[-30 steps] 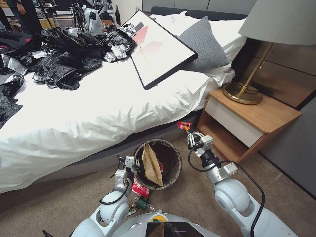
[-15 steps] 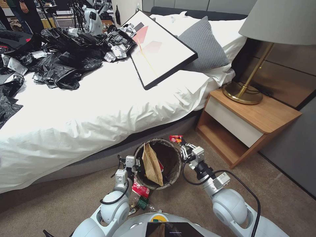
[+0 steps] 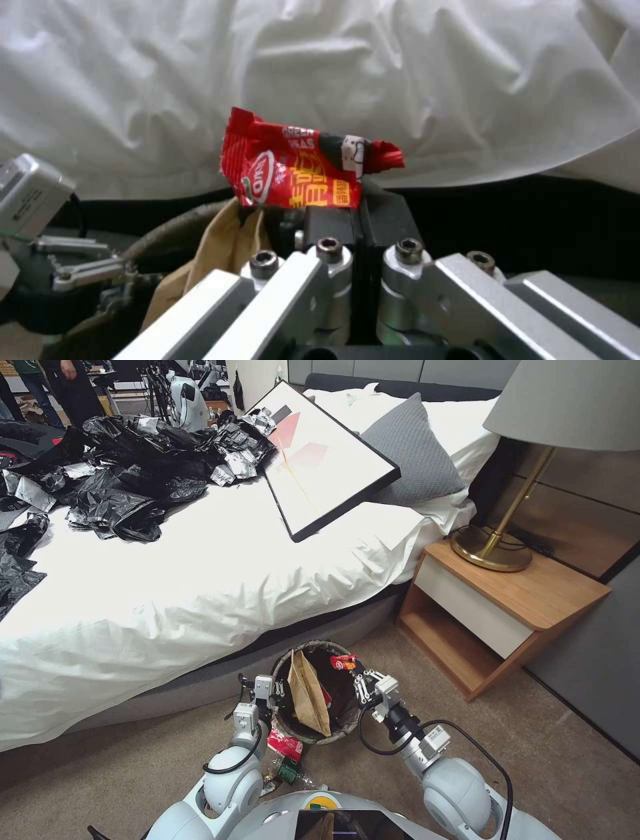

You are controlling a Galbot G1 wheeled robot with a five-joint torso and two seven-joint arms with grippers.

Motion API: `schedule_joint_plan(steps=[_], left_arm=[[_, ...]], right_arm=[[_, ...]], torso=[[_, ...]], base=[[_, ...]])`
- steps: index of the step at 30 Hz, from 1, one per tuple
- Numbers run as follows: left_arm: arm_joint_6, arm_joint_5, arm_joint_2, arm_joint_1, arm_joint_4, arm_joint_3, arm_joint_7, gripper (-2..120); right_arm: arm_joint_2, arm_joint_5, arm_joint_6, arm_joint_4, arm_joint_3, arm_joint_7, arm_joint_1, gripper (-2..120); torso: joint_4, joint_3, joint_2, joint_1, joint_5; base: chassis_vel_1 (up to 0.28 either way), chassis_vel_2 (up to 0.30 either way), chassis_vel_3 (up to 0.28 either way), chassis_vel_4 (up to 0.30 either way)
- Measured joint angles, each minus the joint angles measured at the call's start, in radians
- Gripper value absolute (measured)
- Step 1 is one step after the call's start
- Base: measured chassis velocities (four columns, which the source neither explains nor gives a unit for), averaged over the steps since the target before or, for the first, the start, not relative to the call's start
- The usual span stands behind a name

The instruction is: Pick up the trash bin, then pick up the garbage from the floor and place it into the trash bin.

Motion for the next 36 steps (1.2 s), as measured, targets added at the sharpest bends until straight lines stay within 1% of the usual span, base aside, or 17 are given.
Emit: schedule_joint_plan(steps=[17,20,21,22,24,25,27,28,30,31,32,34,35,36], left_arm=[[0.001,-0.001,-0.002,-0.003,-0.001,0.001,-0.001,0],[0.001,-0.001,-0.003,-0.004,0.000,0.003,-0.001,0],[0.001,-0.002,-0.003,-0.004,0.000,0.003,-0.002,0],[0.001,-0.002,-0.003,-0.004,0.000,0.003,-0.002,0],[0.001,-0.003,-0.002,-0.005,0.000,0.003,-0.002,0],[0.001,-0.003,-0.001,-0.005,0.000,0.003,-0.002,0],[0.001,-0.003,-0.001,-0.005,0.000,0.003,-0.002,0],[0.001,-0.004,-0.001,-0.006,0.000,0.003,-0.003,0],[0.001,-0.006,0.000,-0.006,0.000,0.003,-0.003,0],[0.001,-0.006,0.000,-0.006,0.000,0.003,-0.003,0],[0.001,-0.006,0.000,-0.006,0.000,0.004,-0.003,0],[0.001,-0.006,0.000,-0.008,0.000,0.004,-0.004,0],[0.001,-0.006,0.000,-0.008,0.000,0.004,-0.004,0],[0.001,-0.007,-0.001,-0.008,0.000,0.005,-0.004,0]], right_arm=[[0.018,-0.011,-0.011,-0.107,-0.073,0.019,0.071,-1],[0.021,-0.020,-0.015,-0.129,-0.088,0.025,0.084,13],[0.021,-0.023,-0.016,-0.134,-0.091,0.026,0.086,16],[0.021,-0.023,-0.016,-0.134,-0.091,0.026,0.086,16],[0.021,-0.028,-0.020,-0.143,-0.096,0.028,0.089,25],[0.021,-0.028,-0.021,-0.144,-0.097,0.028,0.089,28],[0.021,-0.028,-0.021,-0.144,-0.097,0.028,0.089,28],[0.020,-0.028,-0.025,-0.146,-0.097,0.032,0.088,39],[0.018,-0.027,-0.033,-0.145,-0.097,0.033,0.085,47],[0.018,-0.027,-0.033,-0.145,-0.097,0.033,0.085,47],[0.017,-0.027,-0.034,-0.145,-0.097,0.033,0.084,50],[0.017,-0.027,-0.038,-0.142,-0.095,0.034,0.082,61],[0.017,-0.027,-0.038,-0.142,-0.095,0.034,0.082,61],[0.017,-0.027,-0.039,-0.140,-0.095,0.035,0.080,65]], torso=[[0.0000,0.000,0.000,0.000,0.0000],[0.0000,0.000,0.000,0.000,0.0000],[0.0000,0.000,0.000,0.000,0.0000],[0.0000,0.000,0.000,0.000,0.0000],[0.0000,0.000,0.000,0.000,0.0000],[0.0000,0.000,0.000,0.000,0.0000],[0.0000,0.000,0.000,0.000,0.0000],[0.0000,0.000,0.000,0.000,0.0000],[0.0000,0.000,0.000,0.000,0.0000],[0.0000,0.000,0.000,0.000,0.0000],[0.0000,0.000,0.000,0.000,0.0000],[0.0000,0.000,0.000,0.000,0.0000],[0.0000,0.000,0.000,0.000,0.0000],[0.0000,0.000,0.000,0.000,0.0000]], base=[[0.000,0.000,0.000,0.000],[0.000,0.000,0.000,0.000],[0.000,0.000,0.000,0.000],[0.000,0.000,0.000,0.000],[0.000,0.000,0.000,0.000],[0.000,0.000,0.000,0.000],[0.000,0.000,0.000,0.000],[0.000,0.000,0.000,0.000],[0.000,0.000,0.000,0.000],[0.000,0.000,0.000,0.000],[0.000,0.000,0.000,0.000],[0.000,0.000,0.000,0.000],[0.000,0.000,0.000,0.000],[0.000,0.000,0.000,0.000]])
